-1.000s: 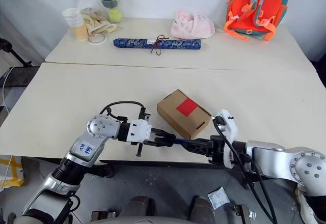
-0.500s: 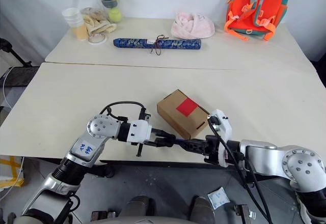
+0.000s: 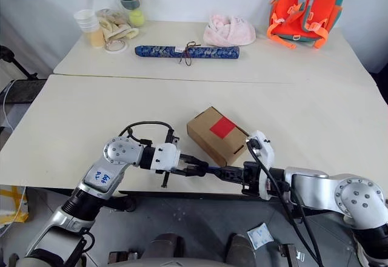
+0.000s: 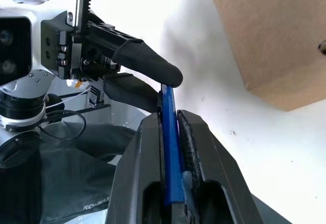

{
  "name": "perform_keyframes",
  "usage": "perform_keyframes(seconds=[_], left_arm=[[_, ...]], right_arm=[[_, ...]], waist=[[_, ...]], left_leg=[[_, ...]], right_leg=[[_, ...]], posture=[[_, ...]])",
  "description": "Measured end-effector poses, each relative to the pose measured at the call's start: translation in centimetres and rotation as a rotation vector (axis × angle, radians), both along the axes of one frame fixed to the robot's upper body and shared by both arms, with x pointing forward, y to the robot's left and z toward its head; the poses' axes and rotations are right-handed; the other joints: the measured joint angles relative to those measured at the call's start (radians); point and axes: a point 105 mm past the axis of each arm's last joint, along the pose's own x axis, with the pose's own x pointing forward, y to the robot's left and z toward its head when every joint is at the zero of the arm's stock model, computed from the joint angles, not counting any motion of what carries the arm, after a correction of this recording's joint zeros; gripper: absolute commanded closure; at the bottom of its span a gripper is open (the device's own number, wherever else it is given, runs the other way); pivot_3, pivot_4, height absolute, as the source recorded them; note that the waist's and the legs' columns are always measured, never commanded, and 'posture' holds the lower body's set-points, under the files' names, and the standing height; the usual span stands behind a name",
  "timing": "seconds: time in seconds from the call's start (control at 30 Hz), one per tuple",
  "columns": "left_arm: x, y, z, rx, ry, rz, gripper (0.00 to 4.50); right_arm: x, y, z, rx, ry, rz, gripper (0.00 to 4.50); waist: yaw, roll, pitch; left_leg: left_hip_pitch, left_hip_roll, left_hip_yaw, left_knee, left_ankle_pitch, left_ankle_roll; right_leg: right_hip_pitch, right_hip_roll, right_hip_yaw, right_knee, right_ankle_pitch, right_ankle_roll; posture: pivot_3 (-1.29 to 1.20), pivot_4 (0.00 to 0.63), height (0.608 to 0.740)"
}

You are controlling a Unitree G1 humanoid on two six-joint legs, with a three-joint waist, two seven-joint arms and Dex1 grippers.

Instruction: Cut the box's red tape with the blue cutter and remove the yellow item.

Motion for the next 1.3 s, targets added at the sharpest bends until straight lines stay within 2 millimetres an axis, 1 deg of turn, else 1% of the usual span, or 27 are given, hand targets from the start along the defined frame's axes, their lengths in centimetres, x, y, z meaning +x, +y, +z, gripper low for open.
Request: perform_keyframes(seconds=[0.07, 0.13, 0.17, 0.2, 0.23, 0.3, 0.33, 0.37, 0.4, 0.47, 0.5, 0.57, 0.63, 0.7, 0.73, 0.77, 0.8, 0.87, 0.9, 1.03, 1.17, 1.3], left_arm=[[-0.1, 0.9, 1.4, -0.055, 0.051, 0.005, 2.18], [-0.4, 2.2, 2.7, -0.091, 0.126, 0.001, 2.16], [-0.4, 3.4, 3.3, -0.098, 0.176, 0.019, 2.16], [-0.1, 4.5, 3.7, -0.102, 0.204, 0.049, 2.16], [0.0, 5.2, 4.2, -0.116, 0.226, 0.071, 2.16], [0.1, 5.7, 4.8, -0.146, 0.273, 0.083, 2.16], [0.2, 5.6, 5.0, -0.157, 0.296, 0.080, 2.16], [0.3, 5.9, 5.0, -0.166, 0.316, 0.092, 2.35], [1.1, 6.2, 5.2, -0.183, 0.336, 0.119, 2.55], [2.6, 7.1, 5.4, -0.212, 0.342, 0.195, 3.04], [3.5, 7.1, 5.4, -0.220, 0.334, 0.233, 3.31], [4.5, 6.8, 4.9, -0.222, 0.333, 0.274, 3.97], [5.1, 5.8, 4.2, -0.221, 0.348, 0.284, 4.46], [5.5, 4.6, 3.9, -0.223, 0.353, 0.281, 4.50], [5.9, 4.0, 4.0, -0.224, 0.344, 0.283, 4.50], [6.2, 3.1, 4.4, -0.230, 0.328, 0.279, 4.50], [6.2, 2.3, 4.7, -0.235, 0.315, 0.264, 4.50], [6.2, 0.9, 5.3, -0.238, 0.293, 0.233, 4.50], [6.2, 0.6, 5.3, -0.233, 0.284, 0.228, 4.50], [6.8, -0.7, 4.4, -0.145, 0.237, 0.252, 4.50], [7.2, -1.2, 3.9, -0.123, 0.228, 0.293, 4.50], [7.8, -1.2, 3.4, -0.111, 0.240, 0.344, 4.50]], right_arm=[[-0.6, -0.7, 0.1, -0.007, -0.001, 0.011, 4.37], [-1.9, -1.6, 0.7, -0.003, -0.013, 0.037, 4.37], [-2.7, -2.3, 1.0, -0.010, -0.014, 0.050, 4.37], [-3.1, -2.9, 1.2, -0.014, -0.015, 0.054, 4.37], [-3.5, -3.2, 1.6, -0.007, -0.024, 0.057, 4.37], [-4.4, -3.7, 2.2, 0.004, -0.035, 0.076, 4.37], [-5.0, -4.1, 2.5, 0.013, -0.037, 0.079, 4.37], [-5.5, -4.6, 3.0, 0.016, -0.049, 0.081, 4.37], [-6.3, -5.8, 3.9, 0.017, -0.073, 0.065, 4.37], [-7.3, -7.9, 5.0, -0.016, -0.112, 0.025, 4.37], [-7.7, -9.2, 5.4, -0.063, -0.130, -0.009, 4.37], [-7.8, -11.2, 5.8, -0.138, -0.162, -0.072, 4.37], [-7.0, -12.3, 6.3, -0.178, -0.222, -0.112, 4.37], [-5.8, -12.8, 7.2, -0.203, -0.319, -0.138, 4.37], [-4.8, -12.7, 7.9, -0.217, -0.388, -0.137, 4.37], [-3.6, -12.4, 8.7, -0.231, -0.475, -0.132, 4.37], [-2.9, -12.0, 9.2, -0.242, -0.525, -0.124, 4.37], [-1.5, -10.9, 9.6, -0.260, -0.603, -0.097, 4.37], [-0.7, -10.2, 9.8, -0.268, -0.637, -0.079, 4.37], [2.3, -7.4, 10.1, -0.324, -0.707, -0.031, 4.37], [5.2, -6.0, 10.6, -0.382, -0.730, -0.048, 4.37], [6.9, -4.7, 10.5, -0.413, -0.732, -0.041, 4.37]], waist=[[-0.001, 0.000, 0.000], [-0.001, 0.001, 0.000], [-0.001, 0.001, 0.000], [-0.001, 0.001, 0.000], [-0.001, 0.001, 0.000], [0.000, 0.001, 0.000], [0.003, 0.001, 0.001], [0.007, 0.001, 0.001], [0.011, 0.001, 0.001], [0.022, 0.001, 0.001], [0.026, 0.001, 0.001], [0.027, 0.000, 0.000], [0.024, -0.001, 0.000], [0.016, -0.001, 0.000], [0.010, -0.001, 0.000], [0.002, -0.001, 0.001], [-0.001, -0.001, 0.001], [-0.005, -0.001, 0.001], [-0.010, -0.001, 0.001], [-0.023, 0.000, 0.001], [-0.024, 0.000, 0.001], [-0.022, 0.000, 0.001]], left_leg=[[-0.001, 0.000, 0.000, 0.000, 0.000, 0.000], [-0.001, 0.000, 0.000, 0.000, 0.000, 0.000], [-0.001, 0.001, -0.001, -0.001, 0.000, 0.000], [-0.001, 0.001, -0.001, 0.000, 0.000, 0.000], [-0.001, 0.001, -0.001, 0.000, 0.000, 0.000], [-0.001, 0.001, -0.001, 0.000, 0.000, 0.000], [-0.001, 0.001, -0.001, 0.000, 0.000, 0.000], [-0.001, 0.001, -0.001, 0.000, 0.000, 0.000], [-0.002, 0.001, -0.001, 0.000, 0.000, 0.000], [-0.002, 0.001, -0.001, 0.000, -0.001, 0.000], [-0.002, 0.000, -0.001, 0.000, -0.001, 0.001], [-0.002, 0.000, 0.000, 0.000, -0.001, 0.001], [-0.002, 0.000, 0.000, 0.000, -0.001, 0.001], [-0.002, 0.000, 0.000, 0.000, -0.001, 0.001], [-0.002, 0.001, 0.000, 0.000, -0.001, 0.000], [-0.002, 0.001, 0.000, 0.000, -0.001, 0.000], [-0.002, 0.001, 0.000, 0.000, 0.000, 0.000], [-0.002, 0.001, 0.000, -0.001, 0.000, -0.001], [-0.001, 0.001, 0.000, -0.001, 0.000, -0.001], [-0.002, 0.000, 0.000, 0.001, 0.000, -0.001], [-0.005, 0.000, -0.001, 0.002, 0.000, -0.001], [-0.009, 0.000, -0.001, 0.002, 0.000, -0.001]], right_leg=[[0.000, 0.000, 0.000, 0.000, 0.000, 0.000], [-0.001, 0.000, -0.001, 0.000, 0.000, 0.000], [-0.001, 0.001, -0.001, 0.000, 0.000, 0.000], [0.000, 0.001, -0.001, 0.000, 0.000, 0.000], [0.000, 0.001, -0.001, -0.001, 0.000, 0.000], [0.000, 0.001, -0.001, -0.001, 0.000, 0.000], [0.000, 0.001, -0.001, -0.001, 0.000, 0.000], [0.000, 0.001, -0.001, -0.001, 0.000, 0.000], [0.000, 0.001, -0.002, -0.001, 0.000, 0.000], [0.000, 0.001, -0.002, -0.002, 0.000, 0.000], [0.000, 0.001, -0.002, -0.003, 0.001, 0.000], [0.000, 0.001, -0.001, -0.004, 0.002, 0.000], [0.000, 0.001, 0.000, -0.004, 0.002, 0.000], [0.000, 0.002, 0.000, -0.003, 0.002, 0.000], [0.000, 0.002, 0.000, -0.003, 0.002, 0.000], [0.000, 0.002, 0.000, -0.003, 0.002, 0.001], [0.000, 0.002, 0.000, -0.003, 0.002, 0.001], [-0.001, 0.002, 0.000, -0.002, 0.002, 0.001], [-0.001, 0.002, 0.000, -0.002, 0.002, 0.001], [-0.001, 0.002, -0.001, -0.002, 0.002, 0.001], [-0.003, 0.001, -0.002, -0.002, 0.002, 0.001], [-0.007, 0.001, -0.002, -0.002, 0.002, 0.001]], posture=[[0.00, 0.150, 0.740], [0.00, 0.150, 0.740], [0.00, 0.150, 0.740], [0.00, 0.150, 0.740], [0.00, 0.150, 0.740], [0.00, 0.150, 0.740], [0.00, 0.150, 0.740], [0.00, 0.150, 0.740], [0.00, 0.150, 0.740], [0.00, 0.150, 0.740], [0.00, 0.150, 0.740], [0.00, 0.150, 0.740], [0.00, 0.150, 0.740], [0.00, 0.150, 0.740], [0.00, 0.150, 0.740], [0.00, 0.150, 0.740], [0.00, 0.150, 0.740], [0.00, 0.150, 0.740], [0.00, 0.150, 0.740], [0.00, 0.150, 0.740], [0.00, 0.150, 0.740], [0.00, 0.150, 0.740]])
